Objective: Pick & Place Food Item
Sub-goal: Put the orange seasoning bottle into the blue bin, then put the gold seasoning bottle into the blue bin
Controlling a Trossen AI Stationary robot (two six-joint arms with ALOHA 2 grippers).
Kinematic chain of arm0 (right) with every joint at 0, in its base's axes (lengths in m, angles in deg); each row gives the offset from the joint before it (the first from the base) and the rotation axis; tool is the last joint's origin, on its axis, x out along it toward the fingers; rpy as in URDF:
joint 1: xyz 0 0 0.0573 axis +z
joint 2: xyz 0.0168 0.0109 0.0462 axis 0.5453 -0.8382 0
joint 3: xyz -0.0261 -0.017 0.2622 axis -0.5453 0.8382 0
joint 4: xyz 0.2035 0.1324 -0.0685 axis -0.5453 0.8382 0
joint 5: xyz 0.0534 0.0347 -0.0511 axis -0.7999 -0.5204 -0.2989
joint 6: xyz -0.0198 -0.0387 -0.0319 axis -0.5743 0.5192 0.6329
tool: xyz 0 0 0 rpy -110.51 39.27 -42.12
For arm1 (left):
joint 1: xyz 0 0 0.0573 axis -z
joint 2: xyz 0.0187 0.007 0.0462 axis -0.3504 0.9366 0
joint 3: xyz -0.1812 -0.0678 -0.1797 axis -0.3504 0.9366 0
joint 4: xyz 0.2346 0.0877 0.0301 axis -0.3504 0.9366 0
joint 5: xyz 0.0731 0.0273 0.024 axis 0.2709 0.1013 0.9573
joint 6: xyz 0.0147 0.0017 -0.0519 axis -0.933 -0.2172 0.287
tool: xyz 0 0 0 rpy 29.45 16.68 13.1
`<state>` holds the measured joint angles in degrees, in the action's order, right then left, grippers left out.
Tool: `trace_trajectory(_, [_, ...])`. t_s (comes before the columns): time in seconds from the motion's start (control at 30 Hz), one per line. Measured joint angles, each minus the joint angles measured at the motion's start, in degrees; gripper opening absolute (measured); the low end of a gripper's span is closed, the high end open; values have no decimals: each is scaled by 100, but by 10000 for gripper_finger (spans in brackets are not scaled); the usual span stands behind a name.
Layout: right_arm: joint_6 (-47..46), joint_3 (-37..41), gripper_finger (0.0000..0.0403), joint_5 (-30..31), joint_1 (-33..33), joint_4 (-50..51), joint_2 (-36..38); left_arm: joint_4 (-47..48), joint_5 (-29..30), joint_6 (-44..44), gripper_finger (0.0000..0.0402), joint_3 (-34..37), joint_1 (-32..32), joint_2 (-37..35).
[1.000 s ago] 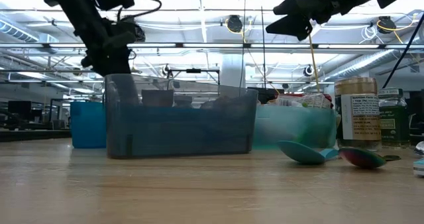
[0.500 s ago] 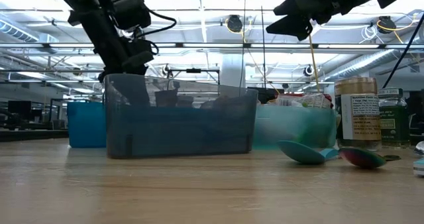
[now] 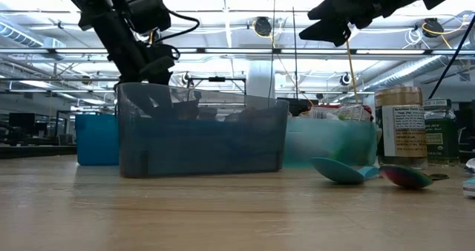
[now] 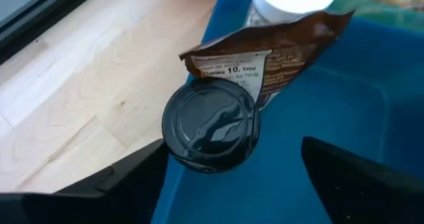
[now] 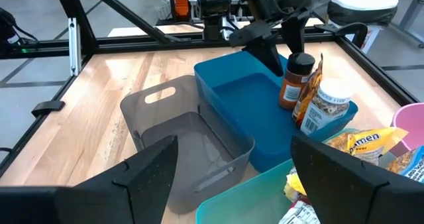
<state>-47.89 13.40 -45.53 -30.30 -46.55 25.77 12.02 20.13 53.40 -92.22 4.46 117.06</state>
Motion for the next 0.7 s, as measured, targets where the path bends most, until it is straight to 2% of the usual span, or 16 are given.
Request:
trace_trajectory(0.23, [-22,0,283,74,0,246,139,239,-158,-427,303,-242,-5,-211])
trace_trajectory(0.47, [-428,-2,283,1314,-4,1185,784,239,-123,-1023,292,-365,-7,-964])
trace_trajectory(0.7, [-633,-2,283,2052,-4,1699,1191,-498,-100,-1747,292,-323,-3,-1626])
